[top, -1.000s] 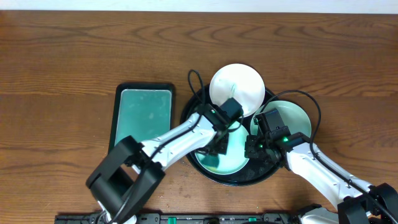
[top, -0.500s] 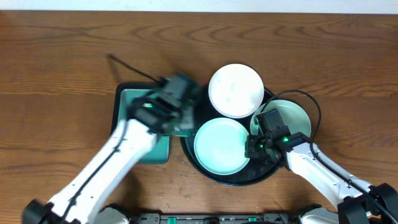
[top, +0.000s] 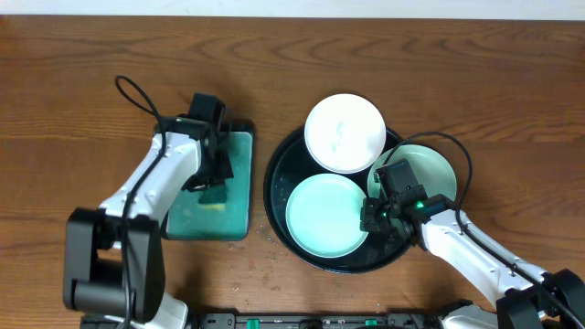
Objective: Clean dirty plates on tray and stack at the side
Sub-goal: 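Return the sponge to the water tray with the left gripper, then lift the mint plate with the right gripper and tilt it over the water tray, then carry the mint plate right and set it on the table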
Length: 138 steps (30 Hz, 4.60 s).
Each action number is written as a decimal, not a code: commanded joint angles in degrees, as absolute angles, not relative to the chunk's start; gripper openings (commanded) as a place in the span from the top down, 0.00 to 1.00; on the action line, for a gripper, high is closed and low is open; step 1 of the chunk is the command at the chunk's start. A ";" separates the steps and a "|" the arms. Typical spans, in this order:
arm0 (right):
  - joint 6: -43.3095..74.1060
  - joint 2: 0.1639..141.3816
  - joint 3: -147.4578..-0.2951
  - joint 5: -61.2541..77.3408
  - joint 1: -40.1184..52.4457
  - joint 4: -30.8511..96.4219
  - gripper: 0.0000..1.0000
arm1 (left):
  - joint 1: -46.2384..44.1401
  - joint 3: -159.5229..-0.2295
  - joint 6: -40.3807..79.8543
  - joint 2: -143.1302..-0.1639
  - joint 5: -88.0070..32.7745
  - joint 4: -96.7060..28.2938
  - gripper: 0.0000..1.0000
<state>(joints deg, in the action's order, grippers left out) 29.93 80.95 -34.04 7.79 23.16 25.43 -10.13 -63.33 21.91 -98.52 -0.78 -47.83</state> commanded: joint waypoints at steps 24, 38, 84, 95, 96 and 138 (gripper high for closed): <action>23.29 82.67 -66.74 2.26 32.64 26.70 0.99 | -9.67 -64.14 20.58 -64.62 -3.66 -54.06 0.28; 1.48 98.89 -66.76 -29.21 52.97 -2.76 0.99 | -9.65 -64.14 20.58 -61.95 -3.40 -62.67 0.27; -39.53 98.10 -66.74 -54.89 66.06 -27.64 0.99 | -9.67 -64.14 28.82 -45.98 8.64 -62.98 0.18; -39.51 98.10 -66.74 -55.09 66.04 -27.66 0.99 | -9.67 -64.14 28.82 -45.98 8.64 -62.98 0.18; -39.51 98.10 -66.74 -55.09 66.04 -27.66 0.99 | -9.67 -64.14 28.82 -45.98 8.64 -63.00 0.18; 30.81 76.82 -66.65 -3.44 -12.99 42.89 0.99 | -9.67 -64.14 28.82 -45.98 8.64 -63.00 0.17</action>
